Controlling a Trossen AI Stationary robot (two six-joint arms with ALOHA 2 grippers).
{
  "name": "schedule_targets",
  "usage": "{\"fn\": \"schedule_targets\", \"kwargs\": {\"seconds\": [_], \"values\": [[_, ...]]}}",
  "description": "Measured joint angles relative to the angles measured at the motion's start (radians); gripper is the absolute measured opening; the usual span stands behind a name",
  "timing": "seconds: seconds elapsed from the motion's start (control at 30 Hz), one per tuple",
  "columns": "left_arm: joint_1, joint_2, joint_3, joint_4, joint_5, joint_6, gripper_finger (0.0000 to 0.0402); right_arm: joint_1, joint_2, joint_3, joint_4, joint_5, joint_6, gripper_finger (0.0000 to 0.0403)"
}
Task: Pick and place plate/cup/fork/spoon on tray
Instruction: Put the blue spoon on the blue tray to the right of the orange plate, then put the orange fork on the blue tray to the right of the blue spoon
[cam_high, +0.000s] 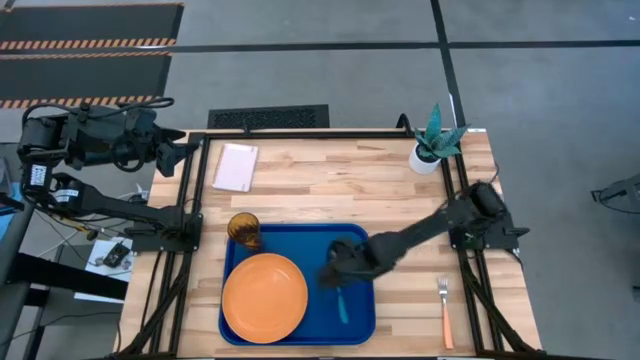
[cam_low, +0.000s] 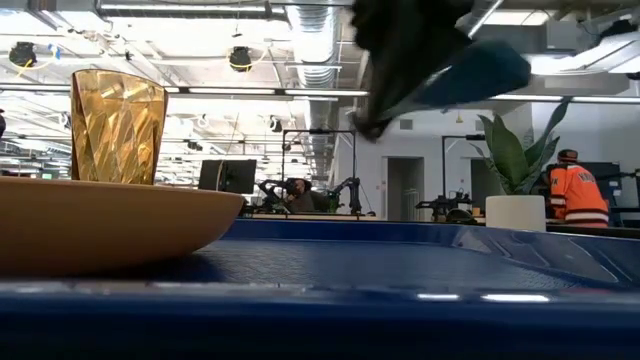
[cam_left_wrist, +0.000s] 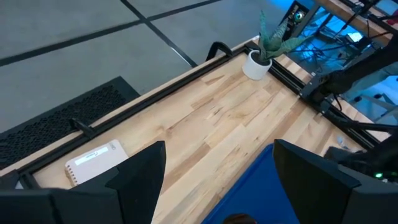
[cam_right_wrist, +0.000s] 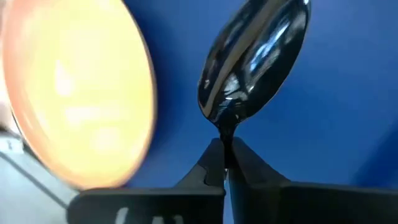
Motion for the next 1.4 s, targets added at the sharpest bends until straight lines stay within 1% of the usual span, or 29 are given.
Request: {"fn": "schedule_targets", "kwargs": {"seconds": [0.1, 0.2, 0.27, 0.47, 0.63, 0.73, 0.8, 0.93, 1.17, 1.4], "values": [[0.0, 0.0, 0.0, 0.0, 0.005, 0.0, 0.0282, -0.027, 0.053, 0.036, 0.002, 0.002, 0.0, 0.0019], [0.0, 0.0, 0.0, 0.0, 0.006, 0.0, 0.0282, -0.033, 0.098, 0.045, 0.008, -0.031, 0.047, 0.0018], [0.0, 0.0, 0.0, 0.0, 0.006, 0.0, 0.0282, -0.024, 0.128, 0.045, 0.033, -0.049, 0.094, 0.0014], [0.0, 0.0, 0.0, 0.0, 0.019, 0.0, 0.0282, 0.014, 0.198, 0.046, 0.135, -0.051, 0.192, 0.0017], [0.0, 0.0, 0.0, 0.0, 0.02, 0.003, 0.0282, 0.013, 0.219, 0.046, 0.121, -0.041, 0.231, 0.0023], [0.0, 0.0, 0.0, 0.0, 0.024, 0.003, 0.0282, 0.012, 0.218, 0.046, 0.124, -0.003, 0.234, 0.0022], [0.0, 0.0, 0.0, 0.0, 0.025, 0.003, 0.0282, 0.005, 0.218, 0.046, 0.119, 0.001, 0.234, 0.0026], [0.0, 0.0, 0.0, 0.0, 0.025, 0.005, 0.0282, 0.005, 0.217, 0.046, 0.108, -0.022, 0.235, 0.0049], [0.0, 0.0, 0.0, -0.001, 0.026, 0.019, 0.0282, 0.011, 0.217, 0.046, 0.091, -0.024, 0.221, 0.0092], [0.0, 0.0, 0.0, -0.001, 0.027, 0.03, 0.0282, 0.01, 0.21, 0.046, 0.078, 0.003, 0.192, 0.0149]]}}
